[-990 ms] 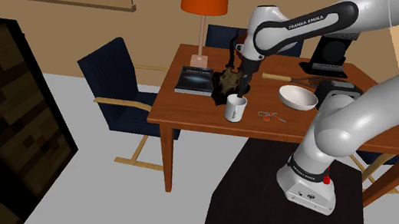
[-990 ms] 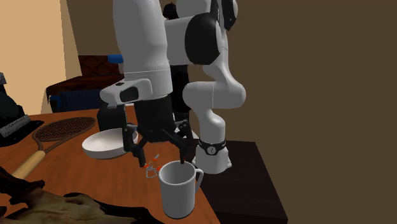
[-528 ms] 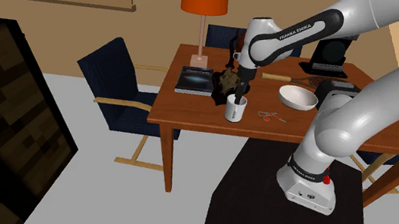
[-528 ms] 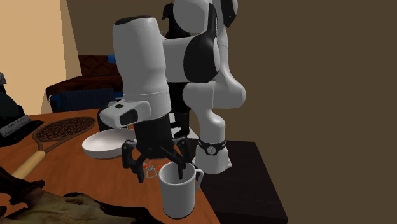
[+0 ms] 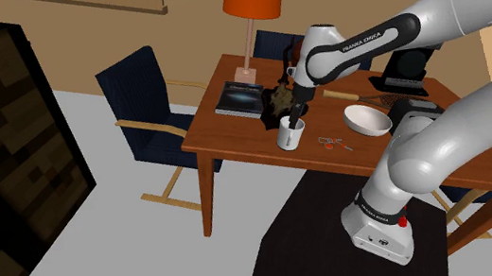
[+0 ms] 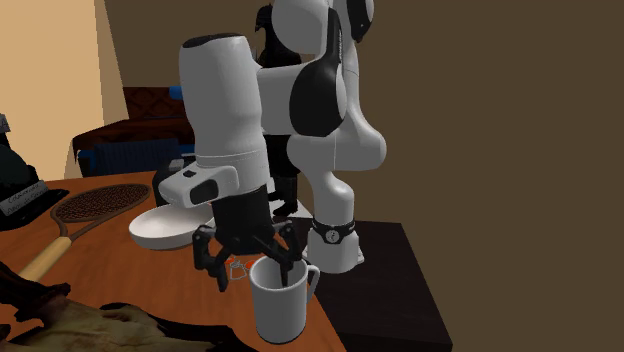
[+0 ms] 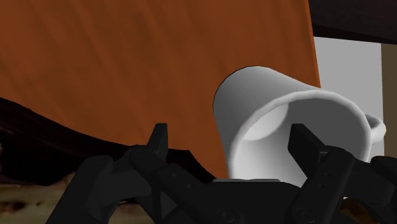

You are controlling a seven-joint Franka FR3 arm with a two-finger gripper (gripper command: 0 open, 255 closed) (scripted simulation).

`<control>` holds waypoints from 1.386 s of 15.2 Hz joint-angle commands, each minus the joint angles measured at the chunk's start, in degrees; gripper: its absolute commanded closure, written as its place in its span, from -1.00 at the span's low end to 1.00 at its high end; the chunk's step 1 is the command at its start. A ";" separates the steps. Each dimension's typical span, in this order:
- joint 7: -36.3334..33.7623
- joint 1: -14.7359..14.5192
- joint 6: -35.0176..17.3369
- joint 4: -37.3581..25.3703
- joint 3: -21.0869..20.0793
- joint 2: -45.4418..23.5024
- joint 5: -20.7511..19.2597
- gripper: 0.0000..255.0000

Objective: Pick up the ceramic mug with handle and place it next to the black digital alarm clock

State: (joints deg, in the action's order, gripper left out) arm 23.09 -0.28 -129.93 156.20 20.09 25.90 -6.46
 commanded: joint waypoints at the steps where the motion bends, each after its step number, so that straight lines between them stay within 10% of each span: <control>1: 0.00 0.00 -0.01 0.00 0.00 -0.01 0.00 1.00; 21: -1.06 0.39 10.40 -5.07 -1.71 5.41 -0.09 1.00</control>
State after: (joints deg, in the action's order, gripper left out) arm 22.17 0.09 -120.58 151.59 18.59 30.72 -6.56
